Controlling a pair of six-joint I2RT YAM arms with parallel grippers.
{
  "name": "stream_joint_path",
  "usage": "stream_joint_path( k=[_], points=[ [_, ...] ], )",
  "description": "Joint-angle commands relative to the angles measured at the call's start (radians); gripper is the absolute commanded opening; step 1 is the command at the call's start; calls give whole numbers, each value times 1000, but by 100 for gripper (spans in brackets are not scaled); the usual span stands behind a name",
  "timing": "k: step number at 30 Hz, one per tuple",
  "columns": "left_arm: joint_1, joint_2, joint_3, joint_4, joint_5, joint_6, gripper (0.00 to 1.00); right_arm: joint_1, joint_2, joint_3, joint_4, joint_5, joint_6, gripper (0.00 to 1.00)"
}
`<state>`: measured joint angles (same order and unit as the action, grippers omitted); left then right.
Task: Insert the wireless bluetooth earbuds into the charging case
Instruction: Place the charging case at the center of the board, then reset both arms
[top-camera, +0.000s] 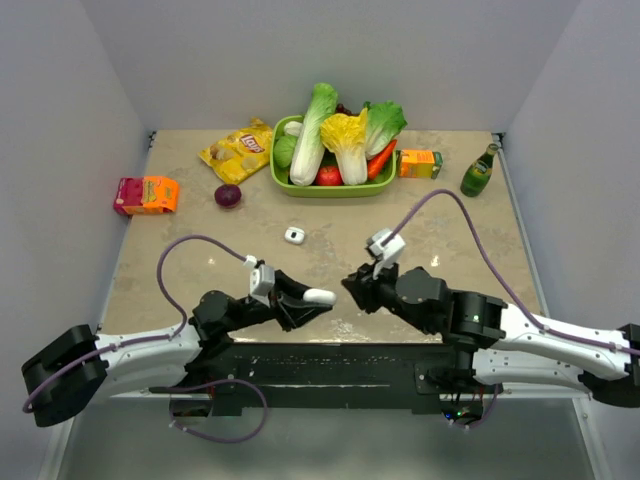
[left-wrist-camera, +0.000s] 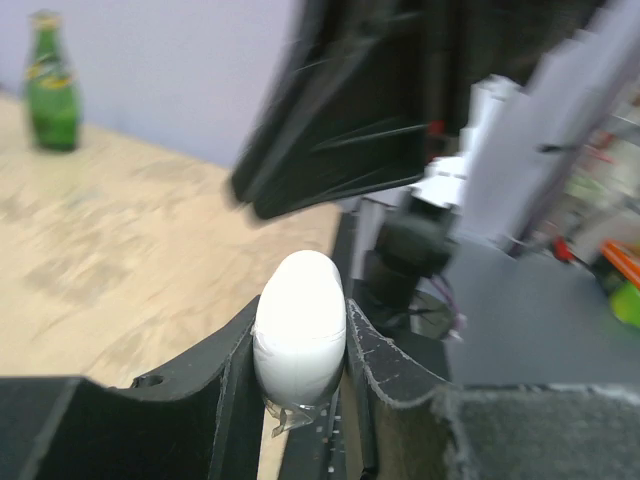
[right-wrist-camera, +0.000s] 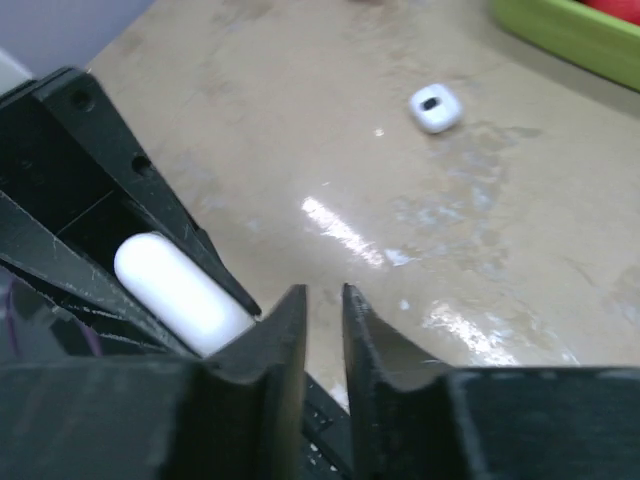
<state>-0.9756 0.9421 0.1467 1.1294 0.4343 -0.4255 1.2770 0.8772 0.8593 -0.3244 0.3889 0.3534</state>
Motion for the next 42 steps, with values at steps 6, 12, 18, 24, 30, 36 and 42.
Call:
stream_joint_path(
  k=[6,12,18,24,30,36,42],
  points=[
    [21,348,189,-292,-459,-180,0,-4,-152,-169,47,395,157,44],
    [103,662,365,-273,-376,-202,0,-5,-75,-164,21,370,193,47],
    [204,854,491,-318,-356,-233,0,-5,-87,-167,-1,357,223,54],
    [224,929,588,-469,-381,-185,12,-5,-96,-169,-5,350,214,56],
    [225,911,576,-523,-427,-177,46,-4,-90,-171,-11,354,214,56],
    [258,732,473,-635,-534,-199,100,-5,-99,-169,-28,358,222,57],
    [264,439,413,-868,-727,-251,100,-5,-133,-180,-33,386,222,58]
  ],
)
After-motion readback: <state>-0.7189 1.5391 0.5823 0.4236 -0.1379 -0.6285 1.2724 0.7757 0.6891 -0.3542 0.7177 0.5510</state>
